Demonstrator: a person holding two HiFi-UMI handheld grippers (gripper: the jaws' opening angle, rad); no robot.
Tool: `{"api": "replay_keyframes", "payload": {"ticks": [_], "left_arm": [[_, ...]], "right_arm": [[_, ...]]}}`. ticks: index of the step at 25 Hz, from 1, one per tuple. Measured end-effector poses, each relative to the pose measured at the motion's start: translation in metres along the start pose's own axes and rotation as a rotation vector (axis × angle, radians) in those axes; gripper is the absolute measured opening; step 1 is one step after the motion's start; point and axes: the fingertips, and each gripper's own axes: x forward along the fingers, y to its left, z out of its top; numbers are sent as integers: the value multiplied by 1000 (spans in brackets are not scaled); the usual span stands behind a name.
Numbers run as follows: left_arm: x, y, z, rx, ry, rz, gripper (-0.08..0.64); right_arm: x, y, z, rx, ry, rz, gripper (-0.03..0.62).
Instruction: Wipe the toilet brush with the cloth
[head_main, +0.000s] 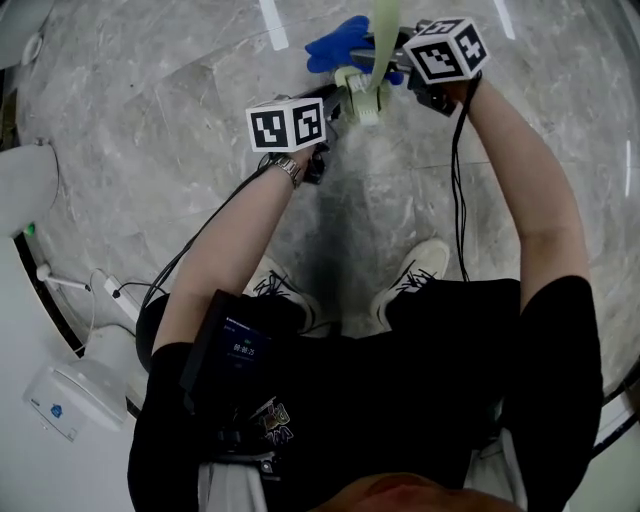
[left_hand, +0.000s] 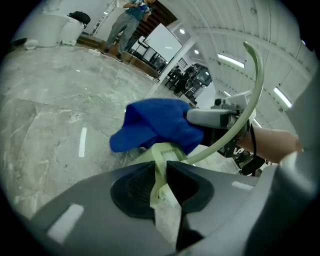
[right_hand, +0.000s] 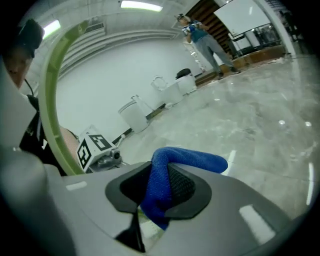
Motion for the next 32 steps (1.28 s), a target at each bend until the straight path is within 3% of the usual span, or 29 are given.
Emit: {"api": "replay_keyframes", "payload": {"ticks": [2, 5, 11, 14, 18, 23, 28, 32], "left_arm": [[-1, 0, 0, -5, -7, 3, 74], [-1, 0, -3, -7, -5, 3, 74], [-1, -1, 0, 6, -9, -3, 77], [-1, -1, -1, 11, -6, -9, 83], [-1, 0, 0, 23, -3, -16, 89], [2, 1, 0, 27, -3, -17, 89], [1, -1, 1, 34, 3, -27, 89], [2, -2, 0, 37, 10, -32, 87]], "right_arm": [[14, 10, 11, -35, 29, 68, 97], [30, 0, -1, -41, 122, 34, 97], [-9, -71, -39, 7, 216, -301, 97], [-46, -78, -90, -14, 334, -350, 97], [-69, -36, -160, -44, 429, -267, 97], [-37, 48, -205, -43, 470, -61, 97], [30, 116, -181, -91, 387, 89, 96], [73, 130, -142, -168, 295, 39, 96]]}}
